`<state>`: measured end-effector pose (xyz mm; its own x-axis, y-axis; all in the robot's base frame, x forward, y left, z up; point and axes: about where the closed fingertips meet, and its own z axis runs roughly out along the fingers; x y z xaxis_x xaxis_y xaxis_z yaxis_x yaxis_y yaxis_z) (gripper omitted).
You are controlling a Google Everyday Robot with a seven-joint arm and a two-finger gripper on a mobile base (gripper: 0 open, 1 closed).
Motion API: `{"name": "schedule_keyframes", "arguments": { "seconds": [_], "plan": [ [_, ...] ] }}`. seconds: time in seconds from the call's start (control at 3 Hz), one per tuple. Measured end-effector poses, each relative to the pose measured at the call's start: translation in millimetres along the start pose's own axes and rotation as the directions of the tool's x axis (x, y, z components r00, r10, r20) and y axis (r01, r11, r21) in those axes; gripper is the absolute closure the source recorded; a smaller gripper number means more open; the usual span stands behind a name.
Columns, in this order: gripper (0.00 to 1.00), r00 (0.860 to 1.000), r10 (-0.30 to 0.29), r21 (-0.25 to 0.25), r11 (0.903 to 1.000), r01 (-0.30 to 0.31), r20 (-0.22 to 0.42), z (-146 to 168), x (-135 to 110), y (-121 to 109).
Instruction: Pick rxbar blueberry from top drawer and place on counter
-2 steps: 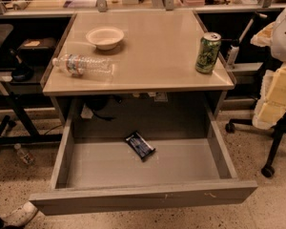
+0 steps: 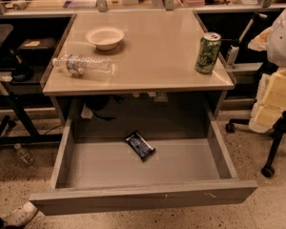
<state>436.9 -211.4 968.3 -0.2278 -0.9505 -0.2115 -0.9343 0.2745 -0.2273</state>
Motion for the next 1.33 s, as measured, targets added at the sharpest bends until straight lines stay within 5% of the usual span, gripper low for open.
{"name": "schedule_keyframes", "arguments": {
  "seconds": [0.67, 1.33],
  "plan": [
    [0.00, 0.997, 0.068, -0.147, 0.9873, -0.061, 0.039, 82, -50, 22],
    [0.00, 0.995, 0.075, -0.139, 0.9881, -0.066, 0.061, 105, -72, 33]
  ]
}}
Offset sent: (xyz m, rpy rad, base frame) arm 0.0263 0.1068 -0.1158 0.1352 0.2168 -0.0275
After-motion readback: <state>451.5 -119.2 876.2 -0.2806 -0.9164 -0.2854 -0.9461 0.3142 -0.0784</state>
